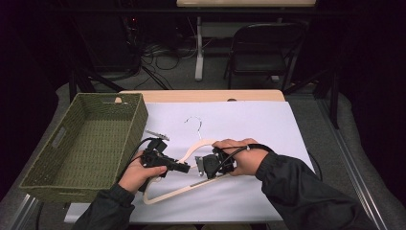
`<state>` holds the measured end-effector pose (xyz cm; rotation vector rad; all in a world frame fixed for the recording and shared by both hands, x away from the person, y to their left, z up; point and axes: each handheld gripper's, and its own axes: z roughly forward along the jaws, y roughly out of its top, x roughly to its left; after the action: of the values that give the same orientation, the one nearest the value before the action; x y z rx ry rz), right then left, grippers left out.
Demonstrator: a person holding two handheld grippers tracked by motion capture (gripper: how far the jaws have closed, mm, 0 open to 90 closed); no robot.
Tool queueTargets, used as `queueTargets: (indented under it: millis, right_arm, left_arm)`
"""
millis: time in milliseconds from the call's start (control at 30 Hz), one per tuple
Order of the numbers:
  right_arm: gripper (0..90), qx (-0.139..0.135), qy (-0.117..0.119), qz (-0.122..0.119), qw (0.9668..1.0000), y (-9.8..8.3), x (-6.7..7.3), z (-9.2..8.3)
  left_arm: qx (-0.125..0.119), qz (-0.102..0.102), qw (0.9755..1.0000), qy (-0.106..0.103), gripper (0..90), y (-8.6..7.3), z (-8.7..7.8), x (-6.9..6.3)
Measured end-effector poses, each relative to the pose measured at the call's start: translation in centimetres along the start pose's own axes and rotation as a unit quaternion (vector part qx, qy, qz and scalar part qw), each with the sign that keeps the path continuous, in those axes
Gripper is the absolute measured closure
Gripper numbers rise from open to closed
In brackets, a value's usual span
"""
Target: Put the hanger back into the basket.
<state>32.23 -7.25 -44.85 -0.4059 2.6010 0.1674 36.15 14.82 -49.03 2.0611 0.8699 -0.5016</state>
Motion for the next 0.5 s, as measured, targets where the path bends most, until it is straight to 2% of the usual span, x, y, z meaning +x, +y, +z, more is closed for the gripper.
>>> queueTargets:
  millis: [167,333,433,500]
  right_arm:
    - [85.7,0.001,-0.001,0.0,1.0,-0.01,0.03,-0.07]
    - [85.7,0.004,-0.002,-0.004,1.0,0.03,0.06,0.02]
    - [85.7,0.009,-0.005,-0.011,0.9999,0.13,0.15,0.28]
    - [85.8,0.01,-0.007,-0.013,0.9998,0.22,0.21,0.43]
  left_arm:
    - [-0.004,-0.004,0.9999,-0.012,71.9,-0.06,-0.11,0.08]
    - [-0.005,0.004,0.9999,-0.011,75.8,-0.15,-0.13,-0.1]
    - [-0.006,0.003,0.9998,-0.019,81.1,-0.26,-0.17,-0.21]
    - [-0.01,0.003,0.9994,-0.033,85.6,-0.34,-0.23,-0.2]
